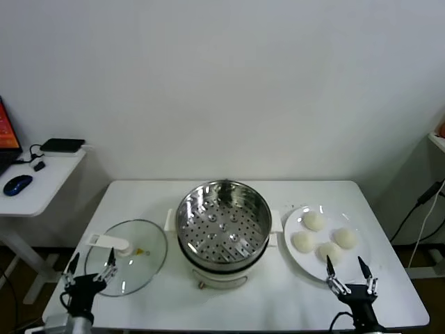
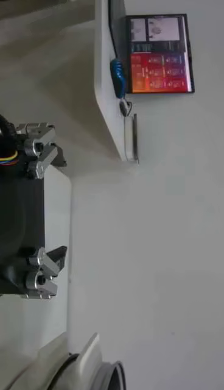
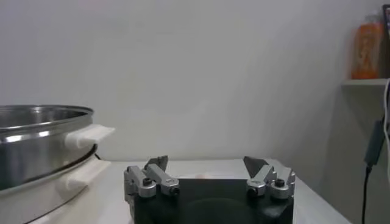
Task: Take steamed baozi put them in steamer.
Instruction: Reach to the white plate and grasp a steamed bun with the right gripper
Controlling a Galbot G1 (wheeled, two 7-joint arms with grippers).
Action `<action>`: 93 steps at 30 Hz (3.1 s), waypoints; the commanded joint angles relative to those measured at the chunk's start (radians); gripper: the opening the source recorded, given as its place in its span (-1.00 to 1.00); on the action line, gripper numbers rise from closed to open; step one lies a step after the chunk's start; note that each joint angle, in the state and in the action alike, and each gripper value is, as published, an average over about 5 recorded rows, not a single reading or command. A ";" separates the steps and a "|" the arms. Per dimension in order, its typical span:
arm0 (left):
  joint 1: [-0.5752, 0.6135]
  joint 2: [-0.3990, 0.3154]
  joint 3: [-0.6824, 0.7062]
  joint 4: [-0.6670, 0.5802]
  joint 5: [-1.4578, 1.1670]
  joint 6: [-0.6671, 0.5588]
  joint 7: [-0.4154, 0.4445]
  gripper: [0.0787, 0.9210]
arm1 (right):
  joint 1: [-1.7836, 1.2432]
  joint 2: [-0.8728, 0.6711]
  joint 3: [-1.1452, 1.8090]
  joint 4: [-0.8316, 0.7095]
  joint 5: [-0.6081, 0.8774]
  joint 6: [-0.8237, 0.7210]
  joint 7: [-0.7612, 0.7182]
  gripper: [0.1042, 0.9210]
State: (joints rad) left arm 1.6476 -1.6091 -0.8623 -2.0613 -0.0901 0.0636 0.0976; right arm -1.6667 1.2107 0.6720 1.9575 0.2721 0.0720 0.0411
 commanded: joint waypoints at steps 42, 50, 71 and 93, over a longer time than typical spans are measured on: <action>-0.005 -0.030 0.062 -0.014 0.040 -0.037 0.016 0.77 | 2.269 -0.595 -2.293 -0.794 0.150 -0.321 -0.963 0.76; -0.012 -0.031 0.052 0.007 0.039 -0.050 0.018 0.77 | 2.200 -0.420 -2.309 -0.963 0.146 -0.281 -0.990 0.76; -0.024 -0.021 0.037 0.030 0.045 -0.059 0.037 0.77 | 1.987 -0.221 -2.112 -1.189 0.127 -0.309 -0.939 0.76; -0.026 -0.016 0.033 0.049 0.066 -0.062 0.039 0.77 | 1.961 -0.206 -2.116 -1.212 0.106 -0.299 -0.967 0.76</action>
State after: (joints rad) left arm 1.6238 -1.6092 -0.8295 -2.0153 -0.0275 -0.0001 0.1364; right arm 0.3005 0.9952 -1.4426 0.7582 0.3830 -0.2297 -0.9234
